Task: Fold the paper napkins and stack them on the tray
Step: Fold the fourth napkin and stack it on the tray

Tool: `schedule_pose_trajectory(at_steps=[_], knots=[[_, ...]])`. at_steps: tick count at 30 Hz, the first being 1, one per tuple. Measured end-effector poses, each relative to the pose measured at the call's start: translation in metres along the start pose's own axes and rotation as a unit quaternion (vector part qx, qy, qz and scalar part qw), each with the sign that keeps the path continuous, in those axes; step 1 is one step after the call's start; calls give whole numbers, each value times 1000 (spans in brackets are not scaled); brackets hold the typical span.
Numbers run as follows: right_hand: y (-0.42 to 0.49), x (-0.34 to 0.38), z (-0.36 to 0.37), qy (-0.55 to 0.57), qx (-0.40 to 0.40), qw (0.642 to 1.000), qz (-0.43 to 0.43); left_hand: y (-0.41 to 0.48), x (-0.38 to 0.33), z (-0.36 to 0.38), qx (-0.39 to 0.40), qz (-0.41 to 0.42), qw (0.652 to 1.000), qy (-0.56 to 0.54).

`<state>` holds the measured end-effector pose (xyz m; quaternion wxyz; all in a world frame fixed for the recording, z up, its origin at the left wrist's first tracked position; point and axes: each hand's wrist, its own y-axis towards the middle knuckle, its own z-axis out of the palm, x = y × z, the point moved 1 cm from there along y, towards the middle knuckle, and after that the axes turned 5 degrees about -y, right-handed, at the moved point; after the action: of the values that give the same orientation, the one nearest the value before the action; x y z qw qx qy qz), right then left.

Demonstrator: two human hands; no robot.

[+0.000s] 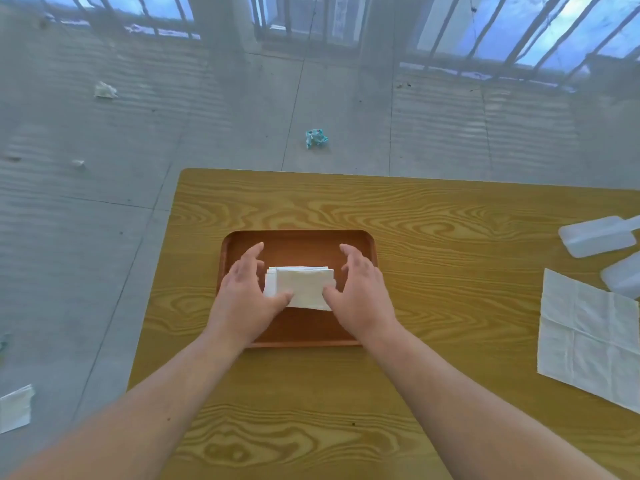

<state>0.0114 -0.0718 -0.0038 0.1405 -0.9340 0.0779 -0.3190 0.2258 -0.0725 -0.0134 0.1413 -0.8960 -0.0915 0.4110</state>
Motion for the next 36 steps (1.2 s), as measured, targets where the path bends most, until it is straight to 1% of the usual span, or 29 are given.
schedule_pose_trajectory(at_steps=[1,2,3,4,5,7,9,11,15,17,19,23,25,27,29,32,34,36], knots=[[-3,-1,3,-73,-23,996,-49,-4,3,-2,-14,53,994,96],[-7,-2,6,-125,-26,987,-97,-8,4,-2,-16,119,977,177],[-11,-4,9,-162,-11,977,-140,-13,6,-1,-4,181,957,228],[-14,-7,14,-192,11,965,-179,-17,9,0,17,227,940,255],[-18,-11,20,-221,34,953,-207,-20,14,4,37,256,927,272],[-23,-19,33,-265,77,932,-234,-23,25,10,65,267,914,297],[-25,-26,42,-295,113,919,-236,-22,34,15,90,250,909,320],[-24,-28,47,-310,130,913,-233,-20,41,16,116,232,905,337],[-22,-30,49,-321,136,909,-228,-18,40,15,131,218,900,354],[-23,-30,45,-313,127,913,-228,-20,30,15,116,221,902,352],[-26,-32,37,-291,101,925,-223,-22,17,16,99,234,904,343],[-42,-62,7,-246,35,954,-167,-24,-21,38,92,284,892,341],[-54,-93,-16,-236,6,965,-112,-25,-45,61,107,306,882,341],[-67,-130,-42,-233,-13,972,-37,-28,-67,88,130,318,873,345],[-82,-170,-68,-227,-29,972,50,-32,-87,118,153,330,863,350],[-104,-226,-100,-220,-36,960,167,-43,-110,160,179,353,848,352],[-116,-255,-113,-216,-23,952,217,-51,-122,183,189,369,839,353],[-125,-272,-119,-210,2,949,234,-57,-133,203,198,376,834,353]])
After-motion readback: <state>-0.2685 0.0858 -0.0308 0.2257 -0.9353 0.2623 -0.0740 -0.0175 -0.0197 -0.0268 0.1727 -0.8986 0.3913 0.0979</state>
